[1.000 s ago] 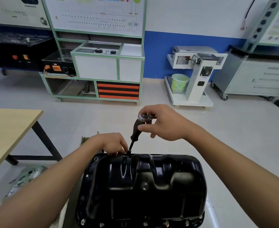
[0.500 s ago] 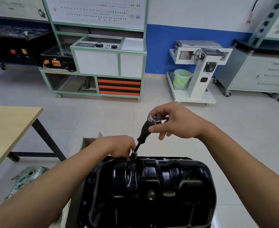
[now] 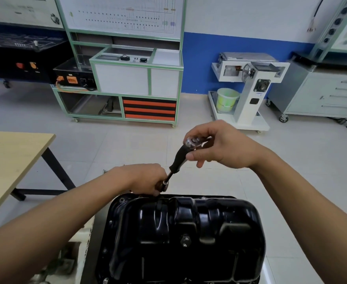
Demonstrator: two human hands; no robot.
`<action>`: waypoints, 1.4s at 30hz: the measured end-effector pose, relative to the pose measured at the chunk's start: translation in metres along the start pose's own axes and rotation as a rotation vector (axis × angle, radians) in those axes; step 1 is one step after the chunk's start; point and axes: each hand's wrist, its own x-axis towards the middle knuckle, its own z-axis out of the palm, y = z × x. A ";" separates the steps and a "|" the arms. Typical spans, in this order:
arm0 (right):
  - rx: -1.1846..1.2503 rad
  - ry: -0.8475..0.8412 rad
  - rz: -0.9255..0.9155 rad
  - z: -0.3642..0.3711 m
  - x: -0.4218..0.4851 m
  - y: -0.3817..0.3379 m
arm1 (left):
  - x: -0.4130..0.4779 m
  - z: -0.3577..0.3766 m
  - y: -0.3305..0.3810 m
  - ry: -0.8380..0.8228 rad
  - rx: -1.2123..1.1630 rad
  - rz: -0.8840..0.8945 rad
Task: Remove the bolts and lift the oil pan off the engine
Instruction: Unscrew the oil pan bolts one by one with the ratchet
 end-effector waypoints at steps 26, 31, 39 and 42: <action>0.485 0.014 0.085 0.254 0.214 -0.117 | -0.359 0.092 -0.268 0.701 -0.949 -0.609; 0.547 -0.053 0.148 0.387 0.262 -0.137 | -0.446 0.170 -0.340 0.882 -0.962 -0.925; 0.543 -0.103 0.327 0.542 0.285 -0.119 | -0.512 0.303 -0.393 0.686 -0.720 -1.291; 0.511 -0.095 0.370 0.563 0.284 -0.113 | -0.510 0.324 -0.404 0.676 -0.680 -1.347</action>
